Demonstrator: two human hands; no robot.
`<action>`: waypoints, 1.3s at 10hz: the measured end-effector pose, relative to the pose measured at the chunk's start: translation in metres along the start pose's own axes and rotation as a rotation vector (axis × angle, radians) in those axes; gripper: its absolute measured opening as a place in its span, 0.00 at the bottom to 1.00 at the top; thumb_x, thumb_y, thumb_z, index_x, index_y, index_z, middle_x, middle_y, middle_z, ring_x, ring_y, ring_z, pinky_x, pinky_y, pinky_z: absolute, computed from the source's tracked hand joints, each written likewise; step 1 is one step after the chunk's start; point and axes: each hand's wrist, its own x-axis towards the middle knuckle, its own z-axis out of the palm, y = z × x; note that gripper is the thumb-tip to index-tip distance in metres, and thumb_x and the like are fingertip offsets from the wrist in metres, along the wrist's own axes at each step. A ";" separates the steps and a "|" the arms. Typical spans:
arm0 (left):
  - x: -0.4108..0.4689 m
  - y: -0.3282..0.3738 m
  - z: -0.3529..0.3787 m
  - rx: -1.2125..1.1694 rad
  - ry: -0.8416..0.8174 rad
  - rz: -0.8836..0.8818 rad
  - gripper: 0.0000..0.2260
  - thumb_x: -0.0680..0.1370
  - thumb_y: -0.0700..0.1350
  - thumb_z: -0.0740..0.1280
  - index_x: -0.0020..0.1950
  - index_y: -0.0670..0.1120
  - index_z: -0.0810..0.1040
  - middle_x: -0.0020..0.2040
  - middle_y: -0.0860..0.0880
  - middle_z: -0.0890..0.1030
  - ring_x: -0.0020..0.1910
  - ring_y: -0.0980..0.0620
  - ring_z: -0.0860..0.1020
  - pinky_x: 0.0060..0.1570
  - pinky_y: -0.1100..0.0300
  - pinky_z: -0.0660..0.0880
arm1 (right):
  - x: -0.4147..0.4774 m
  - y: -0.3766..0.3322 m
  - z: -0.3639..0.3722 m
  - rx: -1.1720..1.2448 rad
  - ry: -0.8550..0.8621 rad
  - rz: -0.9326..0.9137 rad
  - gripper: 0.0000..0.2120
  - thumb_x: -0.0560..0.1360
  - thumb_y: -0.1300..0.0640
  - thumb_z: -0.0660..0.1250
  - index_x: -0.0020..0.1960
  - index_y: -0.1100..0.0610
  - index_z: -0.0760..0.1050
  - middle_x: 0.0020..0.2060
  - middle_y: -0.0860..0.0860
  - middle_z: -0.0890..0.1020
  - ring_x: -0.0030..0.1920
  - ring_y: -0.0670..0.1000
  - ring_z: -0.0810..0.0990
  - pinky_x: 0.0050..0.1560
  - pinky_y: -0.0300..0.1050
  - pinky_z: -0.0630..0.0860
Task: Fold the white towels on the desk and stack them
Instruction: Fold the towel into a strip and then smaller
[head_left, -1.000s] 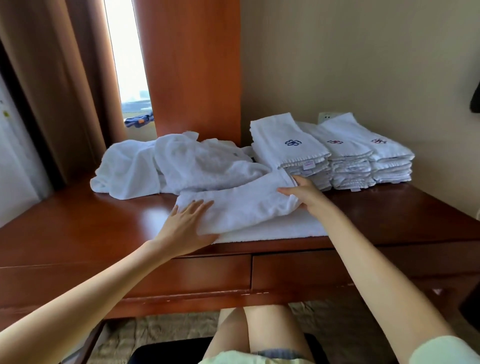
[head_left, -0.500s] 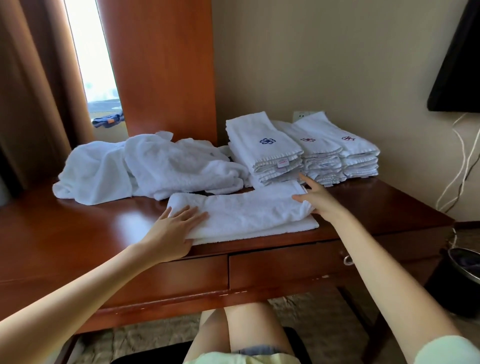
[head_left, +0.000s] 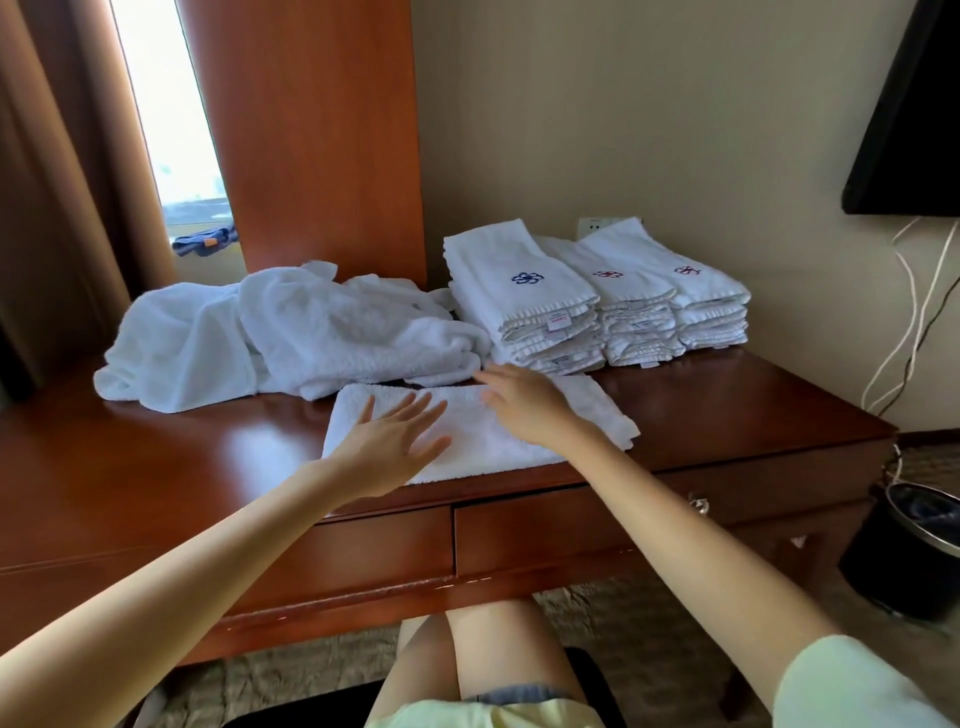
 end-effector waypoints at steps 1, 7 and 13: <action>0.001 -0.009 0.009 0.021 -0.062 -0.133 0.27 0.81 0.63 0.44 0.78 0.59 0.43 0.79 0.54 0.43 0.78 0.52 0.42 0.74 0.43 0.37 | -0.003 0.004 0.025 -0.020 -0.207 0.030 0.24 0.84 0.44 0.47 0.78 0.48 0.57 0.78 0.49 0.54 0.78 0.49 0.50 0.75 0.51 0.48; -0.002 -0.076 -0.033 -0.948 0.050 -0.775 0.13 0.77 0.47 0.70 0.38 0.44 0.71 0.30 0.49 0.68 0.27 0.53 0.64 0.30 0.63 0.59 | -0.011 0.115 -0.028 0.521 -0.167 0.753 0.38 0.70 0.46 0.75 0.72 0.63 0.66 0.67 0.56 0.73 0.63 0.53 0.74 0.53 0.44 0.72; -0.016 -0.070 -0.066 -1.163 0.438 -0.347 0.09 0.63 0.34 0.69 0.40 0.43 0.77 0.36 0.44 0.77 0.33 0.51 0.73 0.34 0.62 0.71 | -0.020 0.115 -0.066 0.888 0.168 0.373 0.18 0.73 0.70 0.70 0.60 0.57 0.76 0.56 0.52 0.81 0.57 0.48 0.77 0.59 0.41 0.71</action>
